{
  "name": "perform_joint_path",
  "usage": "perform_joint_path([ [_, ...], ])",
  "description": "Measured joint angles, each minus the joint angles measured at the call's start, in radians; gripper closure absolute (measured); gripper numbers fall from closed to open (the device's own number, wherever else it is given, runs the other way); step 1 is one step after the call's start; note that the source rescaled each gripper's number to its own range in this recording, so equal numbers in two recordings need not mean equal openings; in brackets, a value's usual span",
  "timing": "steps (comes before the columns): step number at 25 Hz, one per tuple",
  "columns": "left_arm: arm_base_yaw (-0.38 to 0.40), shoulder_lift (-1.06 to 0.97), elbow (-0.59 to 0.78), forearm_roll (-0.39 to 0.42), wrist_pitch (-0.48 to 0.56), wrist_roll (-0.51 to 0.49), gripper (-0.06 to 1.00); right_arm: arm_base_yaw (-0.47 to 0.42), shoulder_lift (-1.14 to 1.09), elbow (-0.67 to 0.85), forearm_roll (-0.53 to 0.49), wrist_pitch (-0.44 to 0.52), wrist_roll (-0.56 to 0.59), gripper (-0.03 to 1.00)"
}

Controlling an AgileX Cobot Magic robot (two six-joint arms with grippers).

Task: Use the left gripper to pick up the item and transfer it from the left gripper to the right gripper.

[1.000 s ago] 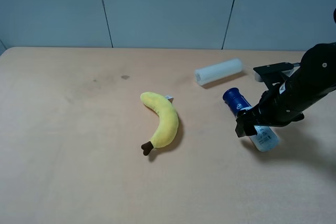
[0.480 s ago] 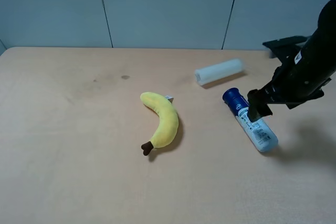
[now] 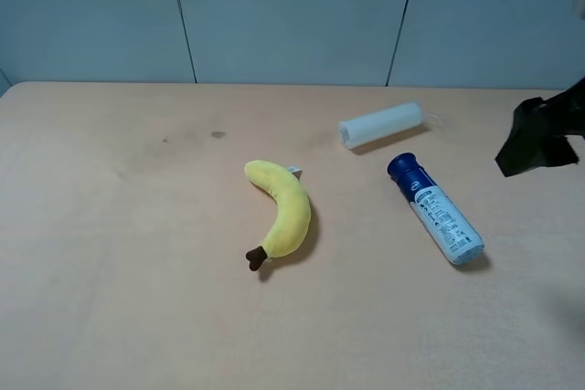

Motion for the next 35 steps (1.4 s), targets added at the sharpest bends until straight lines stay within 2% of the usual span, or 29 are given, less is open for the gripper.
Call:
perform_joint_path([
  [6, 0.0, 0.0, 0.0, 0.0, 0.0, 0.0, -0.02, 0.0, -0.217, 0.017, 0.003, 0.084, 0.004, -0.03],
  [14, 0.0, 0.0, 0.0, 0.0, 0.0, 0.0, -0.02, 0.0, -0.515, 0.234, 0.011, 0.095, 0.015, -0.03],
  [24, 0.0, 0.0, 0.0, 0.0, 0.0, 0.0, -0.02, 0.0, -0.838, 0.411, 0.008, -0.035, 0.015, -0.03],
  [35, 0.0, 0.0, 0.0, 0.0, 0.0, 0.0, -0.02, 0.0, -1.034, 0.427, 0.032, -0.057, 0.03, -0.03],
])
